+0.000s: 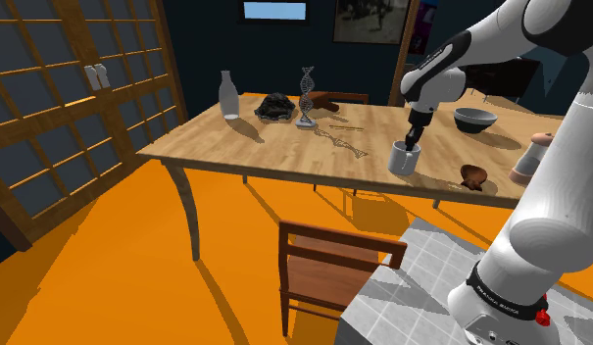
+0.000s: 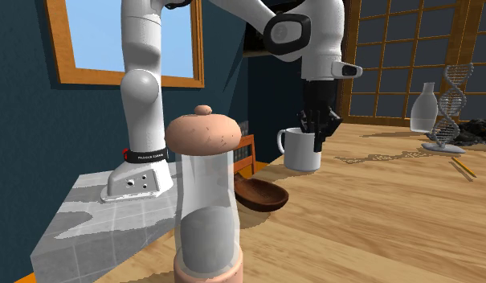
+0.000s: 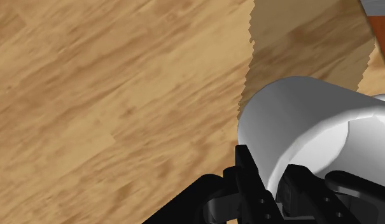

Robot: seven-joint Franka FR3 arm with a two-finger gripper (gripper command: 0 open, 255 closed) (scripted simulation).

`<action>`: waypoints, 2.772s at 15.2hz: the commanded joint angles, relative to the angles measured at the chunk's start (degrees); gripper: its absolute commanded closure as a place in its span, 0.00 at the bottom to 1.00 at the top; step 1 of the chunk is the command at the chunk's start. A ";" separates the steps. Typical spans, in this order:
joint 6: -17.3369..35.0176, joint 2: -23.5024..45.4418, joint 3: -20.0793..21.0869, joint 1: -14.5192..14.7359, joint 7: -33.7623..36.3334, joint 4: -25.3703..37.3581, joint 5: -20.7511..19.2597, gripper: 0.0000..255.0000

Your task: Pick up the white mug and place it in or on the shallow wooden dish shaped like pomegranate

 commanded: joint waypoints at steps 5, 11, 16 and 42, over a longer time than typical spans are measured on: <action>-2.16 -1.68 -0.13 0.21 1.11 0.90 -1.52 1.00; -6.60 -4.69 -0.11 0.44 2.98 3.07 -4.03 1.00; -10.37 -6.78 0.11 0.55 4.19 5.22 -5.61 1.00; -17.43 -22.99 -11.33 -11.44 -12.06 0.94 -19.47 1.00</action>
